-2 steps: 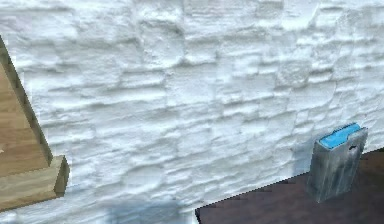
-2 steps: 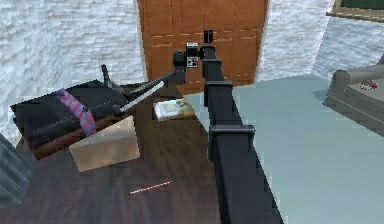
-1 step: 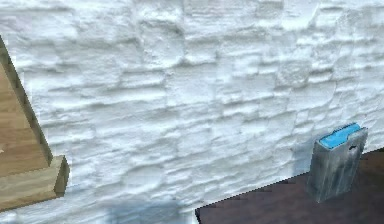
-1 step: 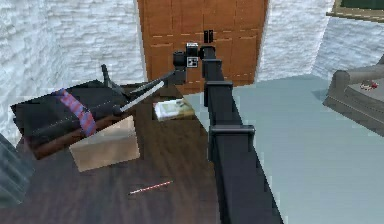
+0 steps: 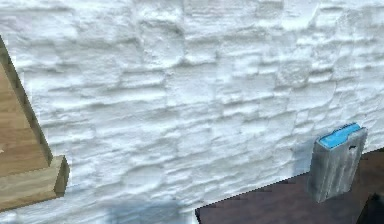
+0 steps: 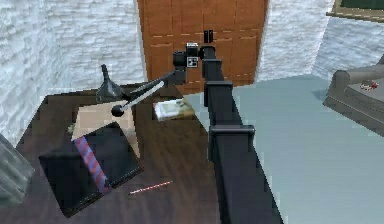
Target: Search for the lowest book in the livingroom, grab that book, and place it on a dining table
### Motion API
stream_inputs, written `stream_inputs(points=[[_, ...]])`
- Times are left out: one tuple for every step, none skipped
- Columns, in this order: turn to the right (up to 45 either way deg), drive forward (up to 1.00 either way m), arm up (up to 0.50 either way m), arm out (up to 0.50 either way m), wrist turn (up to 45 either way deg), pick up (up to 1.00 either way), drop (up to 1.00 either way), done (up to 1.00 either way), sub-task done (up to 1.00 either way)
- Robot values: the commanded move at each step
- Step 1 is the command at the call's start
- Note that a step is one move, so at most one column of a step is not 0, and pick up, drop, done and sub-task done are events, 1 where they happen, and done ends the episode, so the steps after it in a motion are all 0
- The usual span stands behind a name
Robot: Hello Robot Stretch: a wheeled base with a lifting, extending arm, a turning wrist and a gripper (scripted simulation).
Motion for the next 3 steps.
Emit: stream_inputs(points=[[0.0, 0.0, 0.02, 0.0, 0.0, 0.0, 0.0, 0.0, 0.0], [0.0, 0.0, 0.0, -0.08, 0.0, 0.0, 0.0, 0.0, 0.0], [0.0, 0.0, 0.0, 0.0, 0.0, 0.0, 0.0, 1.0, 0.0]])
